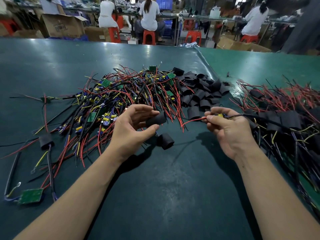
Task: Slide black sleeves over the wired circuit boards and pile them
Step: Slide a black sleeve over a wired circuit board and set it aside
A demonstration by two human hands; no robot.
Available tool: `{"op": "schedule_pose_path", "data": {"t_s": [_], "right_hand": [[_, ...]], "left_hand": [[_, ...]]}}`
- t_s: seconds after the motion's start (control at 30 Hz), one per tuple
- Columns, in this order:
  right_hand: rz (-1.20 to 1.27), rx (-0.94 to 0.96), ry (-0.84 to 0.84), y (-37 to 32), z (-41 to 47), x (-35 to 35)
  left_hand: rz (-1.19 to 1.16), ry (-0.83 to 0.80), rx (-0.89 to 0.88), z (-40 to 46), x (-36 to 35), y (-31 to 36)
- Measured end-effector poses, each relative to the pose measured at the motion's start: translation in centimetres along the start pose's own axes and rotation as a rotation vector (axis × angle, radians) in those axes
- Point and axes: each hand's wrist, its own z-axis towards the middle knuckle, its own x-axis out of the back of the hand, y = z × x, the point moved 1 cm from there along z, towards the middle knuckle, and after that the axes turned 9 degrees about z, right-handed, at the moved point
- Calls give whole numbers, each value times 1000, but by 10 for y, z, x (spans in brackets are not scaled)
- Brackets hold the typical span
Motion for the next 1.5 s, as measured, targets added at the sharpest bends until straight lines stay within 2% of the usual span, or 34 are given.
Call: {"op": "schedule_pose_path", "data": {"t_s": [0.4, 0.63, 0.97, 1.33, 1.5], "right_hand": [[-134, 7, 31, 3, 3, 3], [-132, 76, 53, 3, 4, 2], [-126, 82, 86, 7, 2, -1], [-102, 118, -123, 8, -10, -15], [-89, 94, -134, 10, -12, -18]], "left_hand": [[51, -12, -11, 1, 0, -2], [193, -80, -115, -1, -6, 4], [247, -96, -140, -3, -7, 6], [285, -32, -181, -2, -7, 9], [280, -61, -172, -3, -7, 8]]}}
